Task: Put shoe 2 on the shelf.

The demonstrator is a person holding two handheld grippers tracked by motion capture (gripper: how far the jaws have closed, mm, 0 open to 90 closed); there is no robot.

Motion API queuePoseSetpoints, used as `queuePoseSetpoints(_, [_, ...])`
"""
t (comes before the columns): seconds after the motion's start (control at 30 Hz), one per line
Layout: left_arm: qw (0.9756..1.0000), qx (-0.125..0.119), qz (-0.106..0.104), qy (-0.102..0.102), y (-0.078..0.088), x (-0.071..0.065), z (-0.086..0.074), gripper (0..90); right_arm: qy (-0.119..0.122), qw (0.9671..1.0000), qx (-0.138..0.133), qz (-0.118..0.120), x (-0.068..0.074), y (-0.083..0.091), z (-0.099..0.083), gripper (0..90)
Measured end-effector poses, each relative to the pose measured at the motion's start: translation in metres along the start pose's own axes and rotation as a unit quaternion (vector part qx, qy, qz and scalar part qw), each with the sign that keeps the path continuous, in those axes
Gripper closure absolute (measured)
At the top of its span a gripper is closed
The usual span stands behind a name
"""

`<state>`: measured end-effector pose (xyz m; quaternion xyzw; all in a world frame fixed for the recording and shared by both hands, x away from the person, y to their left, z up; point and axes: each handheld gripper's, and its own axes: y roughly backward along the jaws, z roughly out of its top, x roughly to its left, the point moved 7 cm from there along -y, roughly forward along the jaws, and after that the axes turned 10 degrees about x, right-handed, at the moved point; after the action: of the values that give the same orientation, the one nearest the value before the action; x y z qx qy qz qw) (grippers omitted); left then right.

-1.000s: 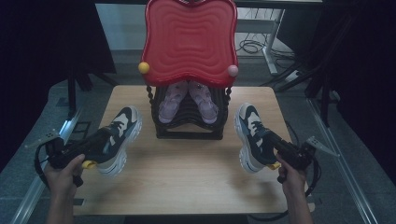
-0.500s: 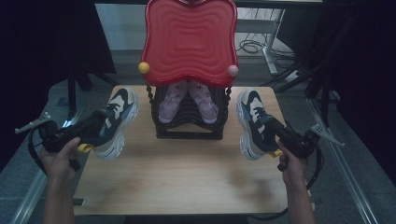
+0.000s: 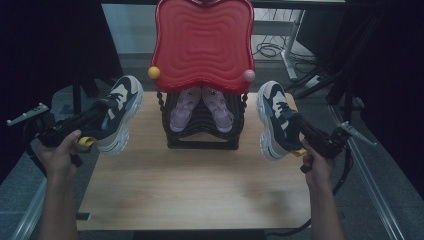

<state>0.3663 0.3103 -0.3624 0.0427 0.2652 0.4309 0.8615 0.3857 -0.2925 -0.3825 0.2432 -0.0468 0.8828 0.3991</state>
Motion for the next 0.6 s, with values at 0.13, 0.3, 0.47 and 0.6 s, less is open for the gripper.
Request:
queuePoseSetpoints(0.13, [1.0000,-0.006,0.001,0.000,-0.001,-0.001,0.008,68.9,0.008,1.0000,-0.003,-0.003,0.002,-0.002,0.009,70.8])
queuePoseSetpoints(0.3, [0.9998,-0.017,0.010,0.000,-0.004,0.000,0.014,68.9,0.000,1.0000,-0.006,-0.003,0.002,-0.004,0.018,70.9])
queuePoseSetpoints(0.47, [0.9996,-0.026,0.009,0.001,-0.006,0.000,0.023,69.0,0.000,0.9999,-0.010,-0.007,0.002,-0.006,0.026,71.0])
queuePoseSetpoints(0.6, [0.9993,-0.036,0.012,0.003,-0.009,-0.001,0.030,69.0,-0.011,0.9997,-0.023,-0.006,0.002,-0.007,0.034,71.3])
